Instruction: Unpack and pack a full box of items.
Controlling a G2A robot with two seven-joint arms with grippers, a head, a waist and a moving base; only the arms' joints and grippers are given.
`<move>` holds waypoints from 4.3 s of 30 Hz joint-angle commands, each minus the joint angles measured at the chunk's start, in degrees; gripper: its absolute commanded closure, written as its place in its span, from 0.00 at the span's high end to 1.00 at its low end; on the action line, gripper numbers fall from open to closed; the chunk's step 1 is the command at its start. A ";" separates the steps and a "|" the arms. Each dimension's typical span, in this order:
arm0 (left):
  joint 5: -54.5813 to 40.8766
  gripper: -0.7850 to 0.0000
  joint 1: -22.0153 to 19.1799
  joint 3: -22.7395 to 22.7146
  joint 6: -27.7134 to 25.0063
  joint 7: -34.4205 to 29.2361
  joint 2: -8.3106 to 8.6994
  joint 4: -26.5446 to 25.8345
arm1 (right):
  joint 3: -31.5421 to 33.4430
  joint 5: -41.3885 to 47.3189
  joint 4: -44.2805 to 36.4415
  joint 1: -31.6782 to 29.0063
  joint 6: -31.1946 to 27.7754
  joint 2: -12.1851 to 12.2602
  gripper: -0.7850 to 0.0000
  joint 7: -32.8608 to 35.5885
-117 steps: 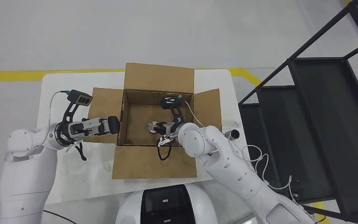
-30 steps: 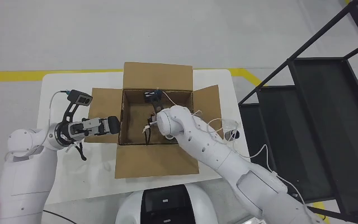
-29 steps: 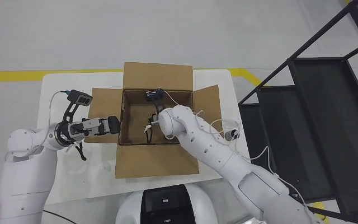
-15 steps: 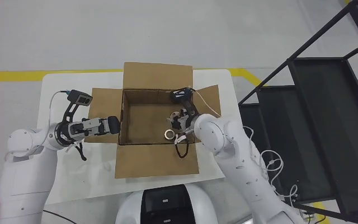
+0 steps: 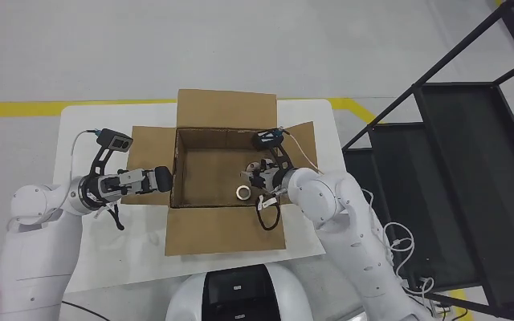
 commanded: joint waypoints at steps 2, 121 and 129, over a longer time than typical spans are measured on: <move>0.00 1.00 0.00 0.00 0.00 0.00 0.00 0.00 | 0.00 0.00 0.00 0.00 0.00 0.00 0.00 0.00; 0.00 1.00 0.00 0.00 0.00 0.00 0.00 0.00 | 22.73 2.53 9.29 -22.91 6.37 5.20 1.00 -13.32; 0.00 1.00 0.00 0.00 0.00 0.00 0.00 0.00 | 31.40 8.89 -3.65 -28.61 6.74 5.62 1.00 -16.46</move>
